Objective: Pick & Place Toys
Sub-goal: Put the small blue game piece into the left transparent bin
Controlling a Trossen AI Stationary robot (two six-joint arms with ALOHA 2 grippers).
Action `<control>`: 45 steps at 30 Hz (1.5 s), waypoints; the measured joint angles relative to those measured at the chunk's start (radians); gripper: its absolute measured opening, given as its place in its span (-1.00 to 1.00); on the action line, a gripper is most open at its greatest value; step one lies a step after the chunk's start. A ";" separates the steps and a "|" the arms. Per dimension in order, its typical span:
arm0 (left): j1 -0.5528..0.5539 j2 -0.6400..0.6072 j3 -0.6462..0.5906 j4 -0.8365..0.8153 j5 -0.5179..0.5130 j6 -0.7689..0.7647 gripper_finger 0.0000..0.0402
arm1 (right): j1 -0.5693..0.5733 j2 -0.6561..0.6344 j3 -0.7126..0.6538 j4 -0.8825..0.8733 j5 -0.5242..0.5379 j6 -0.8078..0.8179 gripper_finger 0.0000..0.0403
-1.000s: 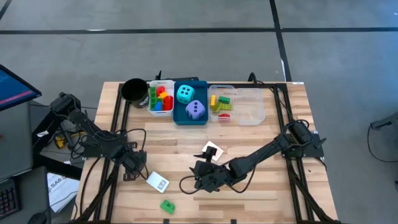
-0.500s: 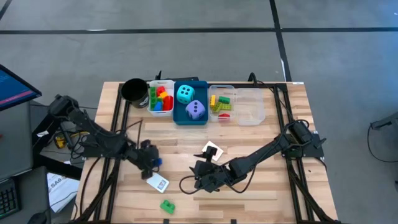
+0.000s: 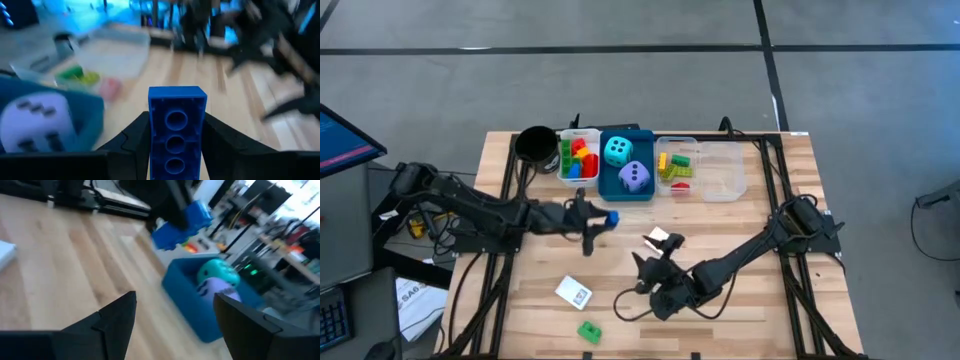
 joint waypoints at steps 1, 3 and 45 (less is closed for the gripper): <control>0.014 0.000 0.000 0.037 0.009 0.001 -0.37 | 0.004 0.000 0.000 -0.002 0.022 -0.008 0.29; 0.035 0.000 0.000 0.120 0.043 0.002 -0.37 | 0.012 0.000 0.000 -0.003 0.067 -0.031 0.29; 0.010 -0.043 0.001 0.703 0.295 0.003 -0.37 | -0.054 0.000 0.102 0.847 -0.081 -1.045 0.29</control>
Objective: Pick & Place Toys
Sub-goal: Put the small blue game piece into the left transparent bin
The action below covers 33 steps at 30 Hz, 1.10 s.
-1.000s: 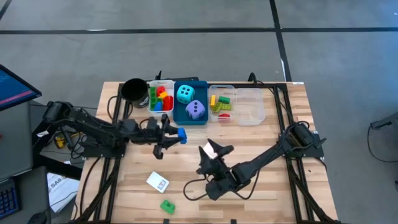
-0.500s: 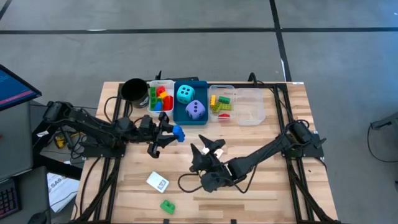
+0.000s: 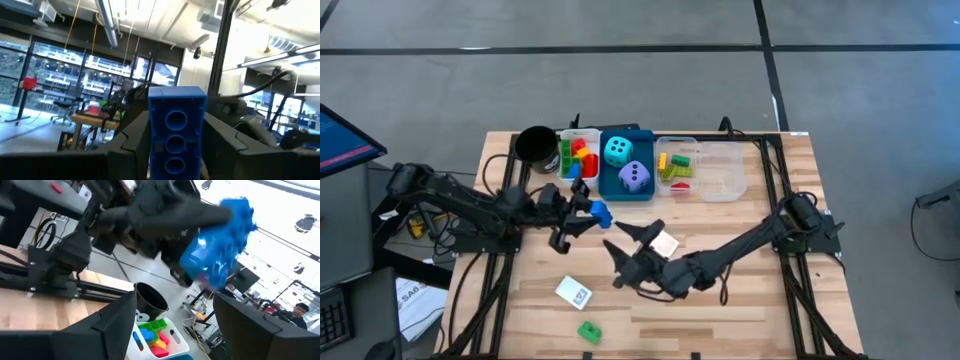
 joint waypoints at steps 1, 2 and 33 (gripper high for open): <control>-0.001 -0.012 0.000 0.001 0.001 0.000 -0.37 | -0.001 0.000 0.000 0.007 -0.002 -0.003 0.29; -0.003 -0.022 0.000 0.007 0.001 0.000 -0.37 | -0.002 0.000 0.000 0.008 -0.004 -0.002 0.29; 0.038 -0.045 0.000 0.178 -0.006 0.003 -0.37 | -0.143 0.000 0.000 0.398 -0.285 -0.374 0.29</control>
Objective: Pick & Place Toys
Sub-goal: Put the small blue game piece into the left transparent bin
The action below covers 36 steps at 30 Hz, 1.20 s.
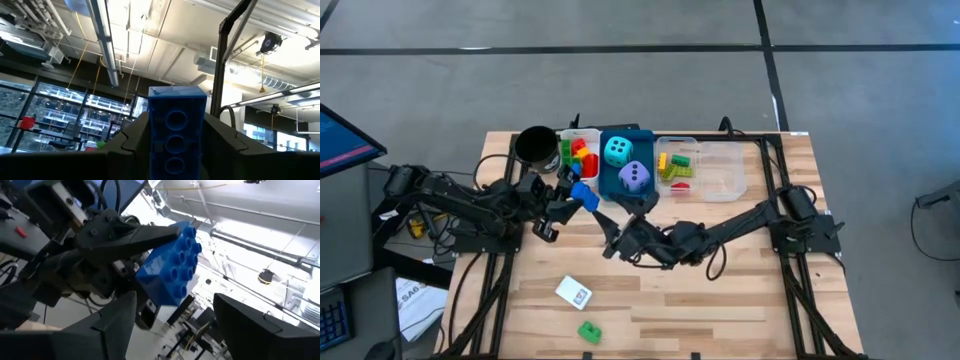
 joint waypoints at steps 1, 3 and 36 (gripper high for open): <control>0.000 0.000 0.000 0.000 0.000 0.000 -0.37 | -0.005 0.000 0.000 0.005 -0.012 0.000 0.29; 0.000 0.000 0.000 0.006 0.000 0.000 -0.37 | -0.015 0.000 0.000 0.016 -0.020 0.001 0.29; 0.035 0.082 0.001 0.060 -0.013 -0.019 -0.37 | -0.068 0.002 0.011 -0.007 -0.113 0.032 -0.10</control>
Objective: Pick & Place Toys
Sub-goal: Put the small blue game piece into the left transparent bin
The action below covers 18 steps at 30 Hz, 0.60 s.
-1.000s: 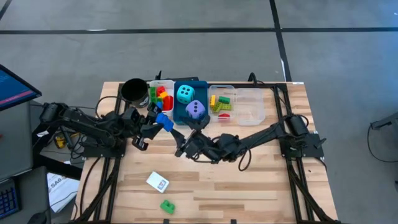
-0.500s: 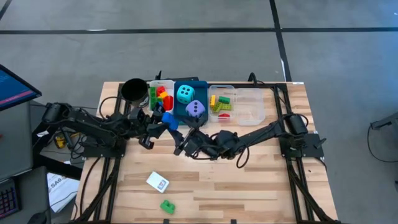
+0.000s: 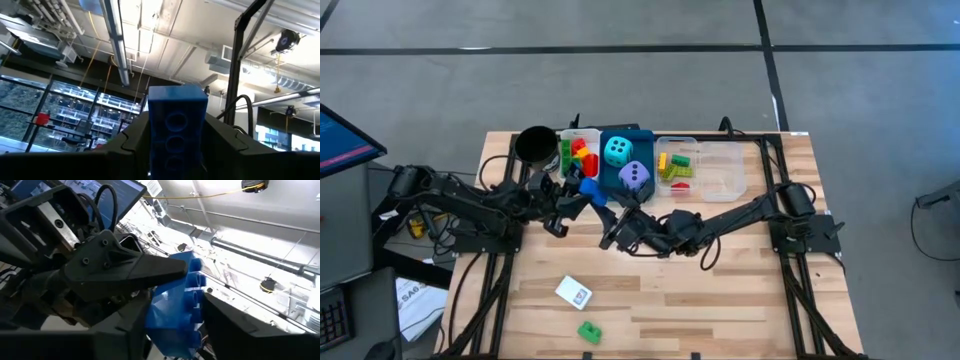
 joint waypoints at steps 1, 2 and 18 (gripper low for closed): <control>0.000 0.000 0.000 0.001 -0.003 0.000 -0.37 | 0.000 0.000 0.001 0.000 0.001 -0.001 -0.18; 0.000 -0.001 0.000 0.001 -0.009 -0.002 -0.37 | 0.000 -0.001 0.001 0.001 0.002 -0.002 -0.25; 0.007 -0.036 -0.002 0.000 -0.033 0.101 0.73 | 0.043 -0.003 0.001 0.010 0.149 -0.104 -0.53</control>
